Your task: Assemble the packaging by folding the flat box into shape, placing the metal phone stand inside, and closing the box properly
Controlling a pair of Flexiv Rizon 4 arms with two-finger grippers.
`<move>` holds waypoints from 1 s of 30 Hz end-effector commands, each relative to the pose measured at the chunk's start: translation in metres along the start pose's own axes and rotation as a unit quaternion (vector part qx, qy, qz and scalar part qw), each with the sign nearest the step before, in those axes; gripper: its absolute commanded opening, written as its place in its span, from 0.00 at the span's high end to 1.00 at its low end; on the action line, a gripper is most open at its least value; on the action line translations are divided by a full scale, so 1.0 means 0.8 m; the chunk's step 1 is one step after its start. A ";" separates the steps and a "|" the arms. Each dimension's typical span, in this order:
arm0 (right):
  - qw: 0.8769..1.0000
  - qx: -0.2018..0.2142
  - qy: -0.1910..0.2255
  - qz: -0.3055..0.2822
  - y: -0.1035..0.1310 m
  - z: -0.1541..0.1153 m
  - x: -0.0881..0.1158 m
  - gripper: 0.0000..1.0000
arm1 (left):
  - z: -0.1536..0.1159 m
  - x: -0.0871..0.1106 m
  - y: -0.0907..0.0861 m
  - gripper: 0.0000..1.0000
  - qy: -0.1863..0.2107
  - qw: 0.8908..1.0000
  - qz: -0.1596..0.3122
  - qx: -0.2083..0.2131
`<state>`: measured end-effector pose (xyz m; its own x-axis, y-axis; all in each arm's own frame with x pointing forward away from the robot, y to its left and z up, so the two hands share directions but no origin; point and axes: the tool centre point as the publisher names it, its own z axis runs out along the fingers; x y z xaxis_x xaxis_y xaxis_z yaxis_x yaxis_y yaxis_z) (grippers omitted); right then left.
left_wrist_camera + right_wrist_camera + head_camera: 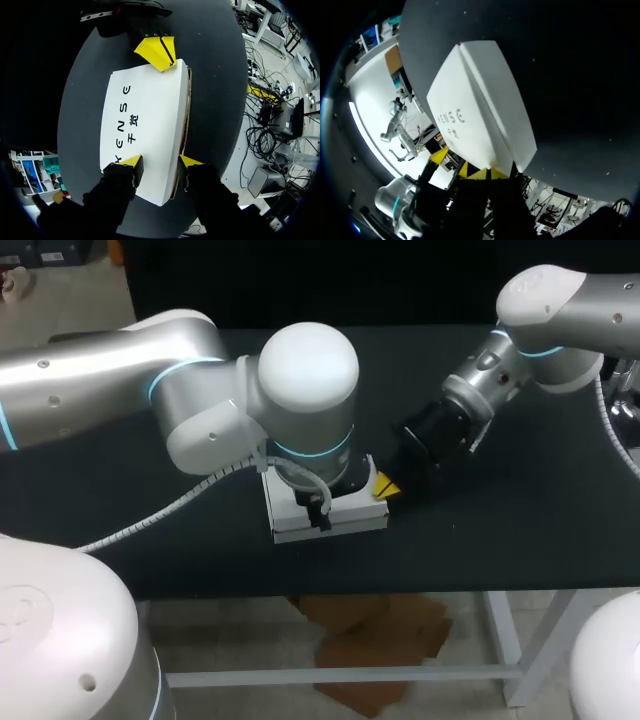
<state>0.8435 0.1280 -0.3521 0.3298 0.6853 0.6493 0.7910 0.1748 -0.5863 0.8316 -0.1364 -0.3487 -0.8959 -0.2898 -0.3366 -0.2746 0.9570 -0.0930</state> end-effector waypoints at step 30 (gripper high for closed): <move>1.000 0.005 -0.003 0.002 0.005 0.003 -0.001 1.00 | -0.010 -0.011 0.050 1.00 0.108 0.982 -0.091 0.126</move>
<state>0.8430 0.1290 -0.3537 0.3302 0.6887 0.6455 0.7884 0.1749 -0.5898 0.8244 -0.0924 -0.3372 -0.9011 -0.4248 -0.0871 -0.3661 0.8529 -0.3722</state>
